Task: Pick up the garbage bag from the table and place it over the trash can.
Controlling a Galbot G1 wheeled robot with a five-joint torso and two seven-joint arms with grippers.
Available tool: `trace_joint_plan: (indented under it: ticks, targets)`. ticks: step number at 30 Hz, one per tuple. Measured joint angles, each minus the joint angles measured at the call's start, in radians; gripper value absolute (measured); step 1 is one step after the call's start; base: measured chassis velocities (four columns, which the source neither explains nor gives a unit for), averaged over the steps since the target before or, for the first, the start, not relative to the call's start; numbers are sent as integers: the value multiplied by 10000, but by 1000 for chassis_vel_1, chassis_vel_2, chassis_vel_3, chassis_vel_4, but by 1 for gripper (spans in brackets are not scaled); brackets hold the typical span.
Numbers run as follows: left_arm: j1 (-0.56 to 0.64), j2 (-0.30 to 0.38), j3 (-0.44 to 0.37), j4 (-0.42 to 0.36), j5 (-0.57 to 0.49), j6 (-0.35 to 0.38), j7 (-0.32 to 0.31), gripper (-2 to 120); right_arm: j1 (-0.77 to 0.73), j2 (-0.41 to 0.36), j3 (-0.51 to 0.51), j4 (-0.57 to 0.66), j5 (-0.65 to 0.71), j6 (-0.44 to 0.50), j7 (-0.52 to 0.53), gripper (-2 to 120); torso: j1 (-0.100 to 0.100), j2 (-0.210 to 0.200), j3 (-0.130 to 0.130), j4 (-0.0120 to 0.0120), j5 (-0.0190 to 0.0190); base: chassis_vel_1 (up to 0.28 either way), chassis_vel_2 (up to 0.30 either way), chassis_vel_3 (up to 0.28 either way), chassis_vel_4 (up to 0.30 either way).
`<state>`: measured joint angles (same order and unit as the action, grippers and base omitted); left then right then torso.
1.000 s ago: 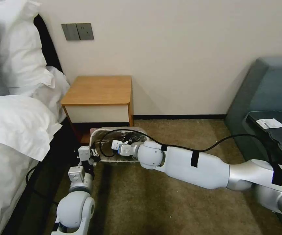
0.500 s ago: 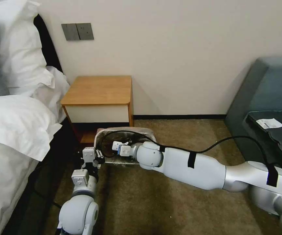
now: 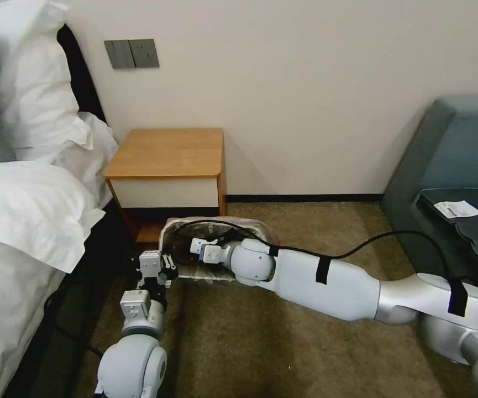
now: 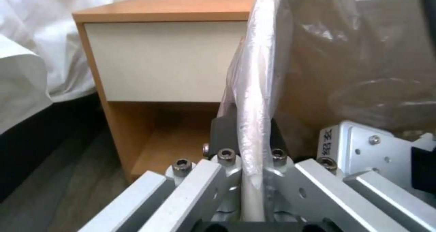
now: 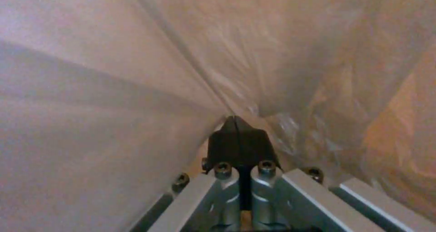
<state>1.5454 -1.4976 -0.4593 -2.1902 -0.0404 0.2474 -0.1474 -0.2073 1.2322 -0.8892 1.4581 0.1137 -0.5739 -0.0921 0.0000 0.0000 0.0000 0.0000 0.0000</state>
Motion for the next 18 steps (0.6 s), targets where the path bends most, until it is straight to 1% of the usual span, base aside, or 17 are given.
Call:
trace_joint_plan:
  ticks: [11,16,18]
  targets:
    - [-41,-31,-13,8,9,37,-3,0,-14,41,51,-58,-29,29,-3,0,0,0,0,0,0,0,0,0,0]
    - [-217,-31,-184,281,5,48,-22,0,-15,-90,143,217,-20,8,-1,0,0,0,0,1,0,0,0,0,0]
    - [-362,-18,-384,506,-70,61,-41,0,-55,-236,238,605,13,-50,11,0,0,0,0,0,0,0,0,0,0]
